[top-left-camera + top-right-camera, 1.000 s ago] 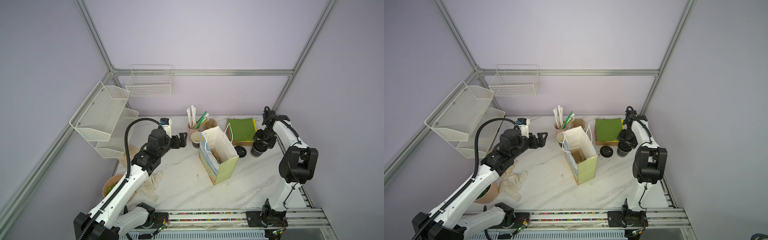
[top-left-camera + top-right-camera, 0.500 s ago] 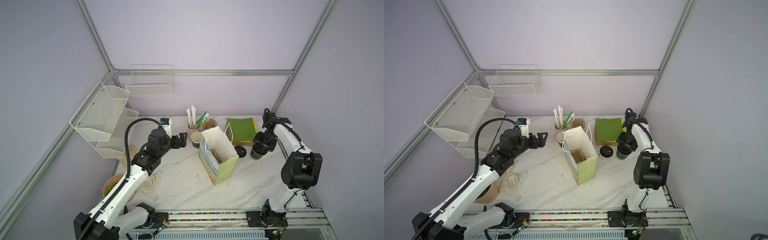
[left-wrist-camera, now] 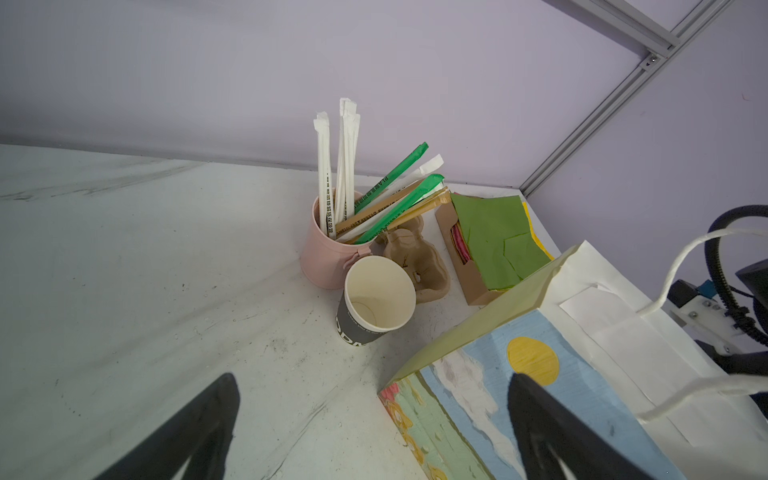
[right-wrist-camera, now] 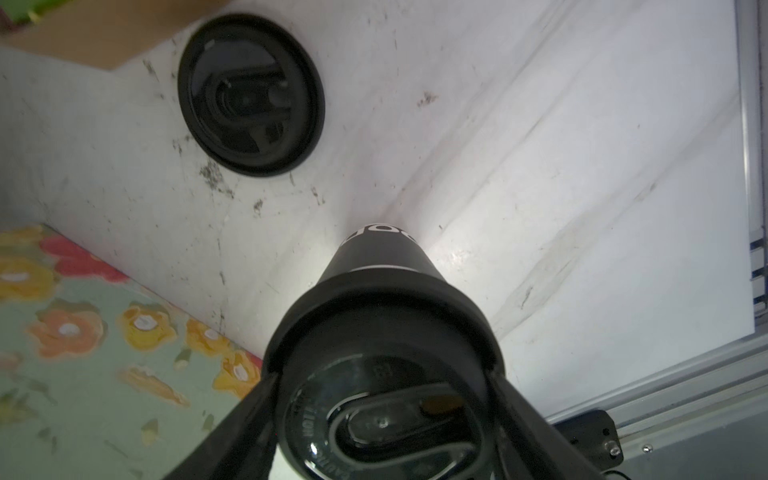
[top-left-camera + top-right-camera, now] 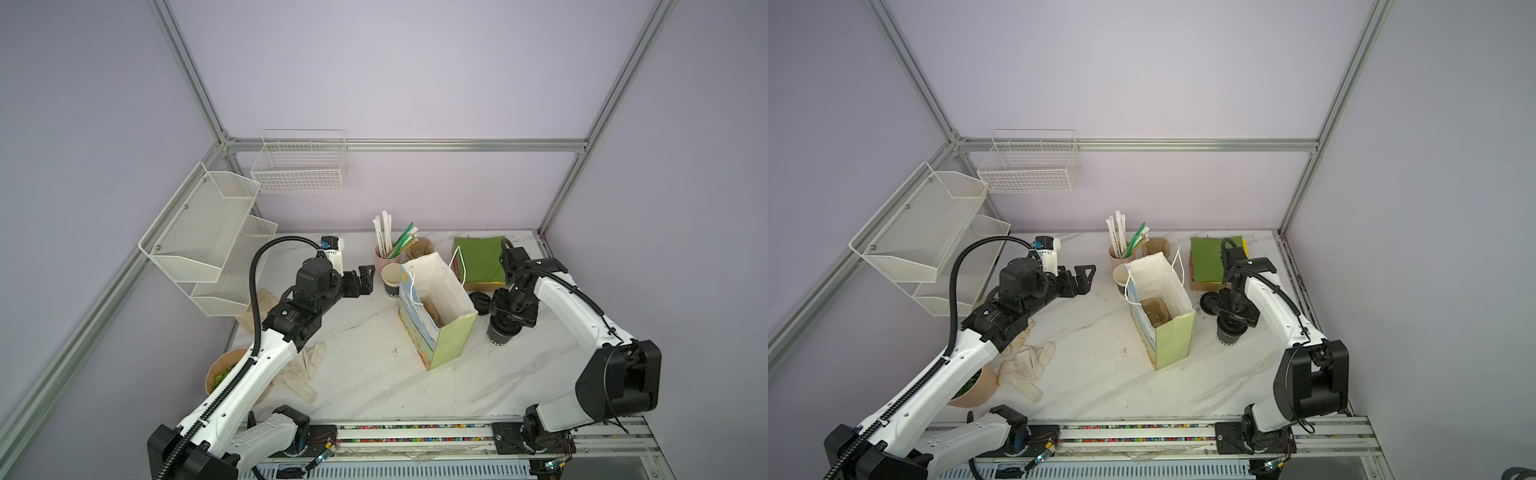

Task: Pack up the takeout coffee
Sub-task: 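Lift the black-lidded coffee cup off the table with the right gripper, then raise the held coffee cup high and swing it toward the paper bag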

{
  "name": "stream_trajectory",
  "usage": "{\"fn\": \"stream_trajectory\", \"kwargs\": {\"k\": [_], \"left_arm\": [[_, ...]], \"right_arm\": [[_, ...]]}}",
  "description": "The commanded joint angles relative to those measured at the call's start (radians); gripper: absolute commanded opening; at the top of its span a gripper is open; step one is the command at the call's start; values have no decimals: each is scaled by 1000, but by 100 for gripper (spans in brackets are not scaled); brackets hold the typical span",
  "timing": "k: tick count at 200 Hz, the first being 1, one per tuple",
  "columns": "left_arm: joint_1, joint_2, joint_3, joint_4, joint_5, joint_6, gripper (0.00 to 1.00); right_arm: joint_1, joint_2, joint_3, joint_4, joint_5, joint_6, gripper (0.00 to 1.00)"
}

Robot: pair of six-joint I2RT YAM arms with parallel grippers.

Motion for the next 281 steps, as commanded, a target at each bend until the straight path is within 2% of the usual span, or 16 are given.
{"fn": "stream_trajectory", "kwargs": {"k": [1, 116, 132, 187, 281], "left_arm": [[9, 2, 18, 17, 12, 3, 100], [9, 17, 18, 15, 10, 5, 100], [9, 18, 18, 12, 11, 6, 100], [9, 22, 19, 11, 9, 6, 100], [9, 21, 18, 9, 14, 5, 100]], "right_arm": [[8, -56, -46, -38, 32, 40, 76], [8, -104, -71, 1, 23, 4, 86], [8, -136, -64, 6, 59, 6, 86], [8, -171, -97, 57, 39, 6, 82], [8, -194, -146, 100, 45, 9, 81]]}}
